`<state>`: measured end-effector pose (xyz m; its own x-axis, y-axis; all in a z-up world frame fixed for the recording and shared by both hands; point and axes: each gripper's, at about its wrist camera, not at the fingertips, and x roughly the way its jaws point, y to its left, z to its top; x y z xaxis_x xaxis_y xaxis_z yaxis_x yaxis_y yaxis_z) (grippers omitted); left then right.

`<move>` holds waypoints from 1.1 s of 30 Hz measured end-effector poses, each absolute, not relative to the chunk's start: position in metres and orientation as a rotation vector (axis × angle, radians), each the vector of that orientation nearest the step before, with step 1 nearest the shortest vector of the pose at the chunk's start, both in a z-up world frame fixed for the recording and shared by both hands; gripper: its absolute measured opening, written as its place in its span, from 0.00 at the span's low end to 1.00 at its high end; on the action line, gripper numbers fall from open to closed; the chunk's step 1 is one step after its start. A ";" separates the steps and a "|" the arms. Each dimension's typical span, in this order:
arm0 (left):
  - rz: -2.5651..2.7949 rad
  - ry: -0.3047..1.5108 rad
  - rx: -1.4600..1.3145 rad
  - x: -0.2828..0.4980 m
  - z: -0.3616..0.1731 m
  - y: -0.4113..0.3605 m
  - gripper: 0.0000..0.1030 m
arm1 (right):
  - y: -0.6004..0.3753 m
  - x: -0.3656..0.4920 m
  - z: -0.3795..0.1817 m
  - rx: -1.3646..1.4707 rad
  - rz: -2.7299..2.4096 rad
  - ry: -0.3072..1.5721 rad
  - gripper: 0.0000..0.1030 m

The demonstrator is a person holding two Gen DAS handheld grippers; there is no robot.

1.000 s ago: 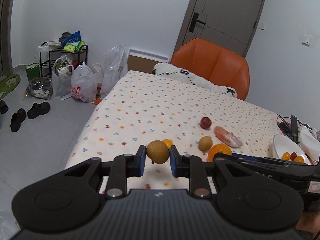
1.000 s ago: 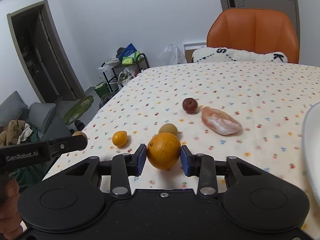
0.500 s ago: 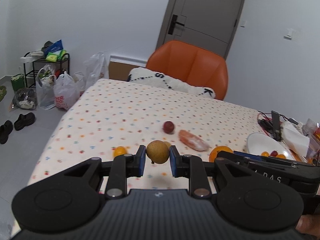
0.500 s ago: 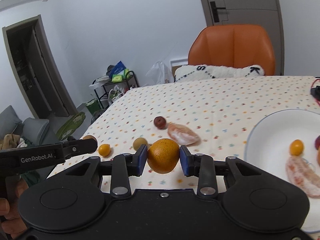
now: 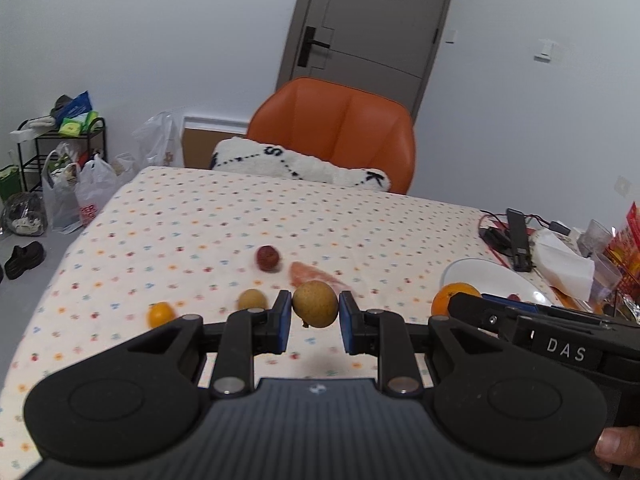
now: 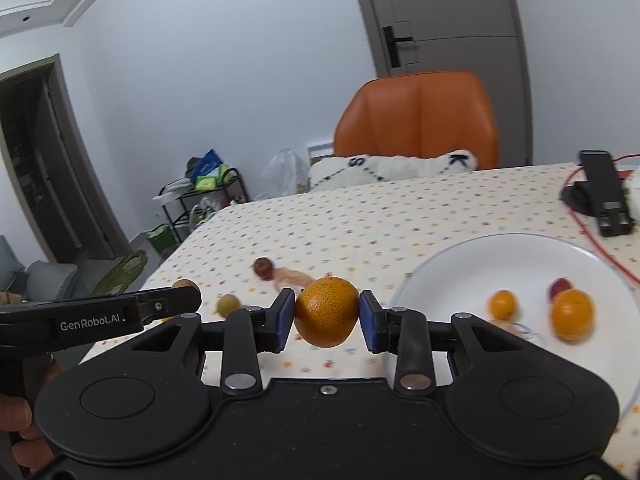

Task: Organize fruits
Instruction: 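Carry the orange onto the white plate and release while the left gripper drops the kiwi there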

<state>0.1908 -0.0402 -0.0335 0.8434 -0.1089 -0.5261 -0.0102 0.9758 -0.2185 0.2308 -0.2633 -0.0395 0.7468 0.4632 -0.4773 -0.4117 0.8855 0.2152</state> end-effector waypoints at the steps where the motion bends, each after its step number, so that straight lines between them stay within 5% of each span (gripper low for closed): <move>1: -0.059 0.565 -0.216 0.192 -0.033 -0.044 0.23 | -0.268 0.230 -0.039 0.099 0.470 0.546 0.32; 30: -0.215 0.618 -0.136 0.234 -0.052 -0.164 0.23 | -0.393 0.231 -0.062 0.199 0.249 0.554 0.32; 33: -0.230 0.630 -0.128 0.237 -0.056 -0.174 0.23 | -0.398 0.231 -0.065 0.206 0.245 0.559 0.40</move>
